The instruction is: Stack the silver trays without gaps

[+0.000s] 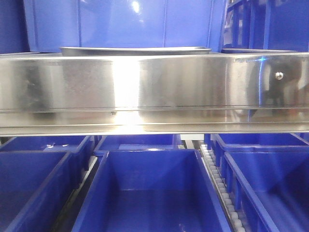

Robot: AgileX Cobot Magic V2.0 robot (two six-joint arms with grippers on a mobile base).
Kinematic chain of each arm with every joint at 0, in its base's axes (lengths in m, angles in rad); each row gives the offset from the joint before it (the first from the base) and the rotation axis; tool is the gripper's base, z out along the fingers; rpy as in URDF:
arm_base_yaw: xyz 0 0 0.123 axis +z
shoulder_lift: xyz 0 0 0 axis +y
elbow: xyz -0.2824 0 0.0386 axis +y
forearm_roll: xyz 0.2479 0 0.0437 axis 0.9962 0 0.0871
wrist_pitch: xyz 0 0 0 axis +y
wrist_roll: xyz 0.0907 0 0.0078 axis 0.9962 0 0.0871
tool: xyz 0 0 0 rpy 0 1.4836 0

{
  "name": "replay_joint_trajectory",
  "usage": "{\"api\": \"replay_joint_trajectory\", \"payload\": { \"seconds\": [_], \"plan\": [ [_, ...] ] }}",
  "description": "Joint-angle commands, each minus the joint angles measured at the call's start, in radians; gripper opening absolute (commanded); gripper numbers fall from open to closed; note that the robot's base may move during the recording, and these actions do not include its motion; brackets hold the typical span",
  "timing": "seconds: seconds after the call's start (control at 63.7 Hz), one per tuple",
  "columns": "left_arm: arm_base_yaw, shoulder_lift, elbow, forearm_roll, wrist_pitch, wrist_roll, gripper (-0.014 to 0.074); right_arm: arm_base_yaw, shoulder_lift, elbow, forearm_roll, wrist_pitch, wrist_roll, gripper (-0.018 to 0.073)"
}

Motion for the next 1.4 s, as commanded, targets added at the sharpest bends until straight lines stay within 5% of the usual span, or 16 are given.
{"api": "replay_joint_trajectory", "payload": {
  "seconds": [0.0,0.581,0.738,0.895,0.973,1.13,1.224,1.381],
  "plan": [
    [-0.004,-0.003,0.000,0.004,-0.016,-0.006,-0.0008,0.003,-0.007,0.000,-0.006,-0.012,0.002,-0.0079],
    [-0.004,-0.005,0.003,0.004,-0.016,-0.006,-0.0008,0.003,-0.007,0.000,-0.006,-0.012,0.002,-0.0079],
    [0.009,-0.025,0.074,0.038,-0.096,0.013,-0.0008,0.003,-0.007,0.000,-0.006,-0.014,0.002,-0.0079],
    [0.148,-0.037,0.204,-0.015,-0.179,0.029,-0.0008,0.003,-0.007,0.000,-0.006,-0.014,0.002,-0.0079],
    [0.253,-0.037,0.272,-0.160,-0.226,0.039,-0.0008,0.003,-0.007,0.000,-0.006,-0.014,0.002,-0.0079],
    [0.467,-0.044,0.434,-0.425,-0.476,0.232,-0.0008,0.003,-0.007,0.000,-0.006,-0.014,0.002,-0.0079],
    [0.528,-0.077,0.516,-0.396,-0.577,0.239,-0.0008,0.003,-0.007,0.000,-0.006,-0.014,0.002,-0.0079],
    [0.554,-0.162,0.627,-0.366,-0.536,0.239,-0.0008,0.003,-0.007,0.000,-0.006,-0.014,0.002,-0.0079]
  ]
}}
